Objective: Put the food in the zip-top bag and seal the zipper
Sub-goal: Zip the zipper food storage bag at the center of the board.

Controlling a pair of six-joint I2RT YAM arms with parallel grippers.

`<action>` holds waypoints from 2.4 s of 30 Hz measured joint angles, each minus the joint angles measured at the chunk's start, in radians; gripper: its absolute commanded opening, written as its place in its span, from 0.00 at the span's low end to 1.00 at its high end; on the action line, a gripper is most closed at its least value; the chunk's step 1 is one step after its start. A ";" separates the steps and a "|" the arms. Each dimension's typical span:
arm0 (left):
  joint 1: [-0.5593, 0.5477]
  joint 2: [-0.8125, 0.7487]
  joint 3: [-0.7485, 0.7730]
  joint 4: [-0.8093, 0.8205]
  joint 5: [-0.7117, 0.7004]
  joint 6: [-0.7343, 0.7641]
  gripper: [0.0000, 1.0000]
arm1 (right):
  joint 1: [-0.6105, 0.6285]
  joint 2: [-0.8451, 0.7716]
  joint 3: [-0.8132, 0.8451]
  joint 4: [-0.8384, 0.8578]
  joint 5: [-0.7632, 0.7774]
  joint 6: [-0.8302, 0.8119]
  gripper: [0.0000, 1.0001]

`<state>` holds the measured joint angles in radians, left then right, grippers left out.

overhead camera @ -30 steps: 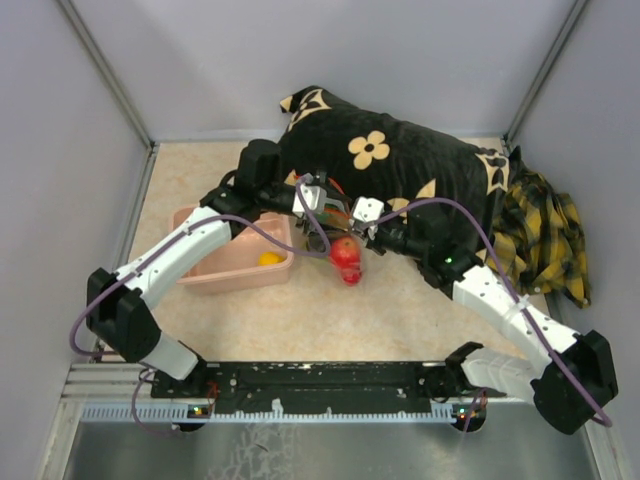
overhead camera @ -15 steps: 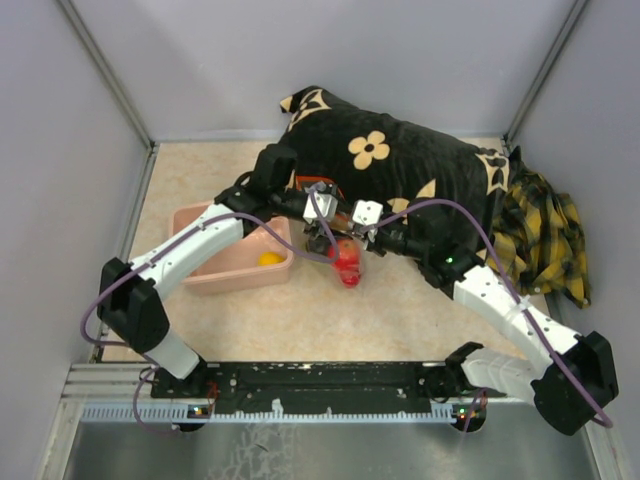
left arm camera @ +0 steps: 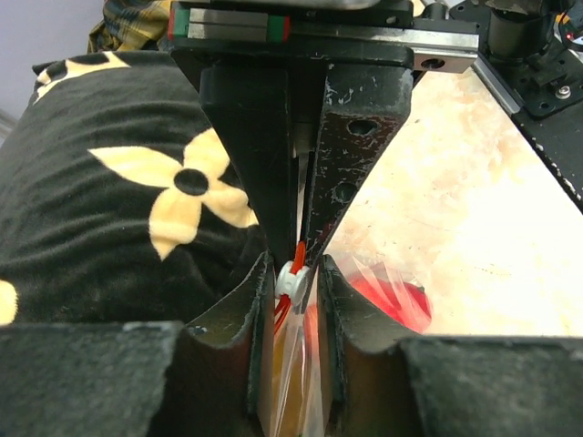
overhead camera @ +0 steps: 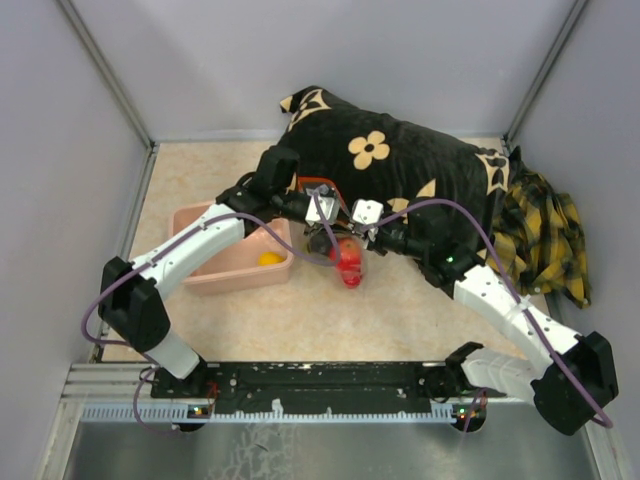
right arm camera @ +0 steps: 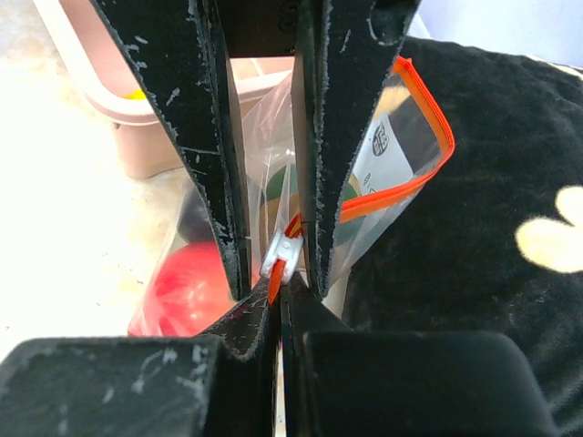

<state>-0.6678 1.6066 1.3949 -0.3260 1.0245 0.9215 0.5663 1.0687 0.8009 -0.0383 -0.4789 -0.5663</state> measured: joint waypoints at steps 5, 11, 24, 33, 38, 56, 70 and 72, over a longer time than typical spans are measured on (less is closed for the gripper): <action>0.000 -0.001 0.002 -0.035 -0.023 0.026 0.08 | -0.002 0.000 0.000 -0.015 0.015 0.000 0.00; 0.000 -0.002 0.018 -0.064 -0.053 0.049 0.00 | -0.002 -0.006 0.000 -0.018 0.024 -0.008 0.00; 0.011 -0.008 0.033 -0.131 -0.150 0.085 0.00 | -0.002 -0.055 -0.002 -0.066 0.047 -0.028 0.00; 0.077 -0.019 0.034 -0.163 -0.223 0.094 0.00 | -0.031 -0.111 -0.003 -0.104 0.059 -0.037 0.00; 0.099 -0.020 0.034 -0.180 -0.233 0.094 0.00 | -0.040 -0.122 -0.003 -0.112 0.055 -0.034 0.25; 0.045 -0.021 0.084 -0.199 -0.174 0.061 0.01 | -0.046 -0.014 0.106 -0.154 -0.059 0.018 0.42; 0.019 -0.021 0.097 -0.235 -0.206 0.058 0.01 | -0.046 0.026 0.164 -0.233 -0.059 0.000 0.00; 0.014 -0.021 0.097 -0.242 -0.223 0.058 0.00 | -0.046 0.018 0.164 -0.254 -0.037 -0.005 0.00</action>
<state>-0.6537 1.5852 1.4921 -0.5678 0.8017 0.9798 0.5205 1.0863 0.9653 -0.2920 -0.5159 -0.5716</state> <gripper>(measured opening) 0.137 0.009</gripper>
